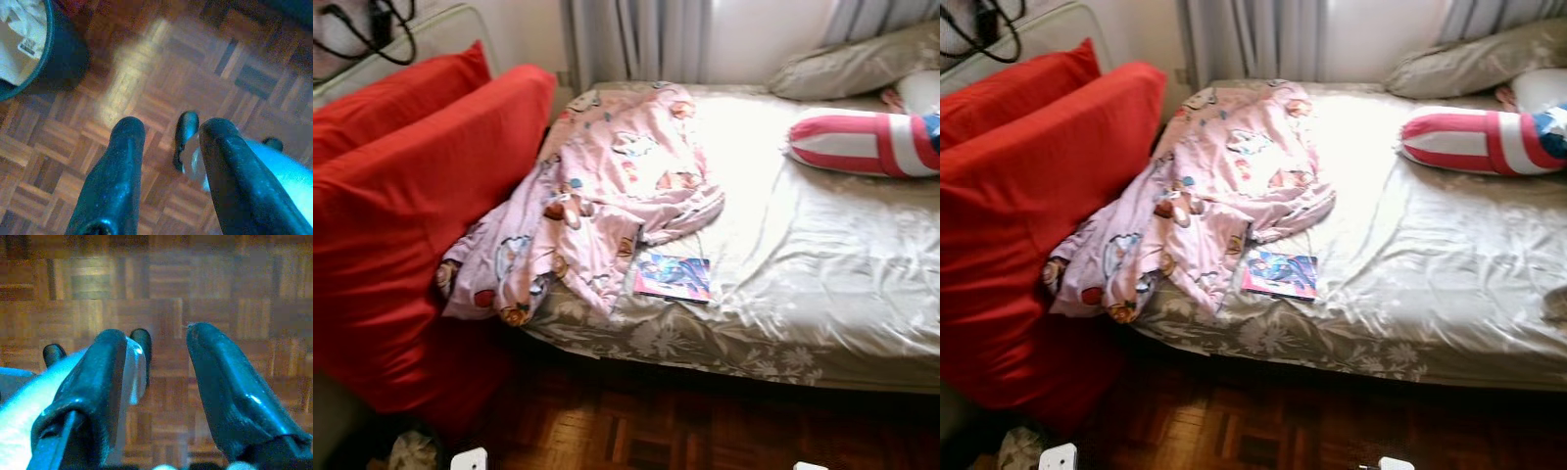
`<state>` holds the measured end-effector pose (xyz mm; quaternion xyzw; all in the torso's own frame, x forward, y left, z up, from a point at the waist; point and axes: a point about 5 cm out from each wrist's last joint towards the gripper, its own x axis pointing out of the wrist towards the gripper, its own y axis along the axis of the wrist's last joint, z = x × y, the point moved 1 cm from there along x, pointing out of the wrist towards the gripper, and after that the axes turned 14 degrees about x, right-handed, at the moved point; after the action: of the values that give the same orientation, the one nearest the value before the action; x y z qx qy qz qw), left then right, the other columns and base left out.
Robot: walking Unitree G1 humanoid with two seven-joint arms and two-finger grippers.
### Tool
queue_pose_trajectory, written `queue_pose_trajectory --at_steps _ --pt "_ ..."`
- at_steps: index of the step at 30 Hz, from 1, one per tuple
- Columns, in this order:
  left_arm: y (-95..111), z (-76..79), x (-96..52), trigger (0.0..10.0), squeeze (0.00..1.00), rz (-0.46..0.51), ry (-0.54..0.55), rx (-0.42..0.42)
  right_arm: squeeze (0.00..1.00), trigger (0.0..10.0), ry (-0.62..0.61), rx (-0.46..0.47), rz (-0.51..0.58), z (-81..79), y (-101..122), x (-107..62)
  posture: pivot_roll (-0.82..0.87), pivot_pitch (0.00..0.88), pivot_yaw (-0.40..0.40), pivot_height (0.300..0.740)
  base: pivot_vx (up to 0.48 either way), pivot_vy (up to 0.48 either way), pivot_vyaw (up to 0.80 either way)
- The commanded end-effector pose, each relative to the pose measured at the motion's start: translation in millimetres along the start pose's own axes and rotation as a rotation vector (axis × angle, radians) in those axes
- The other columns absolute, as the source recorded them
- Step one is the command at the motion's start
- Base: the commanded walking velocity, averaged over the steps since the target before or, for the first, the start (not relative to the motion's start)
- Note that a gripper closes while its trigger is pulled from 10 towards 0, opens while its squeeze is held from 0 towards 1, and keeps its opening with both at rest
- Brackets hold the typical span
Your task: Clean up the room
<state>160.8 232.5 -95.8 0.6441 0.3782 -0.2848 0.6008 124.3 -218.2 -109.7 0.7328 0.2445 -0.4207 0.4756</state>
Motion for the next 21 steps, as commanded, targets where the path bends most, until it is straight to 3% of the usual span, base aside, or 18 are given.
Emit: queue_pose_trajectory --at_steps 1,4,21 --pt "-2.6 -0.6 -0.6 10.0 0.00 -0.008 -0.007 0.025 0.00 10.0 0.000 -0.008 -0.017 1.4 -5.3 -1.2 0.04 0.018 0.030 0.740 0.000 0.000 0.80" --pt "-2.3 -0.2 -0.7 10.0 0.00 -0.002 -0.008 0.023 0.00 10.0 0.002 -0.012 -0.022 1.5 -5.8 -1.4 0.04 0.013 0.026 0.740 0.000 0.000 0.80" --pt "2.0 3.0 0.6 10.0 0.00 0.006 -0.018 0.021 0.00 10.0 -0.010 0.035 -0.023 3.0 -7.0 -1.7 0.04 0.037 0.020 0.740 0.000 0.000 0.00"
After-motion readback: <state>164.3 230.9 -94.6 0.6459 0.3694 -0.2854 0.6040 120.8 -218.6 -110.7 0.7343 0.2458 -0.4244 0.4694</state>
